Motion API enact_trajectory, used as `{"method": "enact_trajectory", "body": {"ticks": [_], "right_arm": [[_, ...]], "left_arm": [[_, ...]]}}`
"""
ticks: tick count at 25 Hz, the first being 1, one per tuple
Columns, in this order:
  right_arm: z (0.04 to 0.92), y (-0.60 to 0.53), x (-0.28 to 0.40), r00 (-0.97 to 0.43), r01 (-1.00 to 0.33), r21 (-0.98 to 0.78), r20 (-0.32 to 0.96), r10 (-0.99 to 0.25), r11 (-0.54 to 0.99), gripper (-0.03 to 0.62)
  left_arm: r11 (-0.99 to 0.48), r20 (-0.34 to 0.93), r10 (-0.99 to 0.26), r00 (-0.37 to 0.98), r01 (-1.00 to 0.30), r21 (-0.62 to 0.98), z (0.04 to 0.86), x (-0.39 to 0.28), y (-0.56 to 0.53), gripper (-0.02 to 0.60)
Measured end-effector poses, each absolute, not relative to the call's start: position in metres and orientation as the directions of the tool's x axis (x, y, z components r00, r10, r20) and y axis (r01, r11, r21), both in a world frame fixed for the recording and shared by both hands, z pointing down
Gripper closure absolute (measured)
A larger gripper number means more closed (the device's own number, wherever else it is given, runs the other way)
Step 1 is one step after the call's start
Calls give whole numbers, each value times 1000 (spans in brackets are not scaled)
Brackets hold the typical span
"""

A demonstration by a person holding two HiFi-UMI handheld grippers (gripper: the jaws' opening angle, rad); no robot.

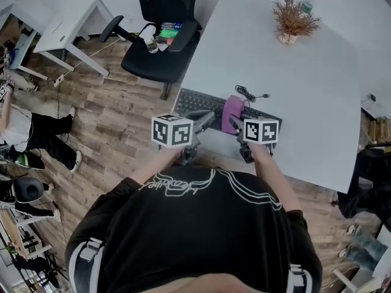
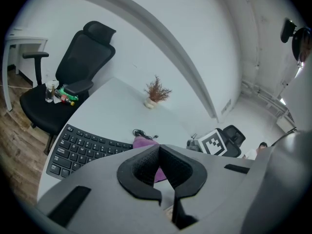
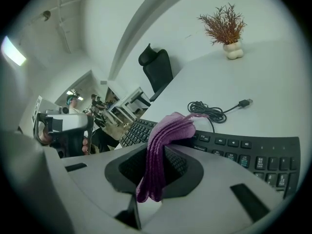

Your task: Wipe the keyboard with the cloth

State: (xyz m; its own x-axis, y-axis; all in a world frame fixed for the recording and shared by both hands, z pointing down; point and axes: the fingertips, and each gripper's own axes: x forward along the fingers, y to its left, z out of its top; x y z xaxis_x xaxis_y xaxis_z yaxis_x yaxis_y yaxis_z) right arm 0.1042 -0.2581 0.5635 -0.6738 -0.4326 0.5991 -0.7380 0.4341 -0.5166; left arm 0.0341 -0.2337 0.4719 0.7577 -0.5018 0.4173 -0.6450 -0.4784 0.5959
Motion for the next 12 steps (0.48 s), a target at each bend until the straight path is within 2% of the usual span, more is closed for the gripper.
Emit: {"method": "enact_trajectory", "body": {"ticks": [12], "right_arm": [[576,-240,147,-595,-802,-451,668,-448,391,546]], "left_arm": [[-486,413,-484,771,-630,606,475,44,-226,577]]}}
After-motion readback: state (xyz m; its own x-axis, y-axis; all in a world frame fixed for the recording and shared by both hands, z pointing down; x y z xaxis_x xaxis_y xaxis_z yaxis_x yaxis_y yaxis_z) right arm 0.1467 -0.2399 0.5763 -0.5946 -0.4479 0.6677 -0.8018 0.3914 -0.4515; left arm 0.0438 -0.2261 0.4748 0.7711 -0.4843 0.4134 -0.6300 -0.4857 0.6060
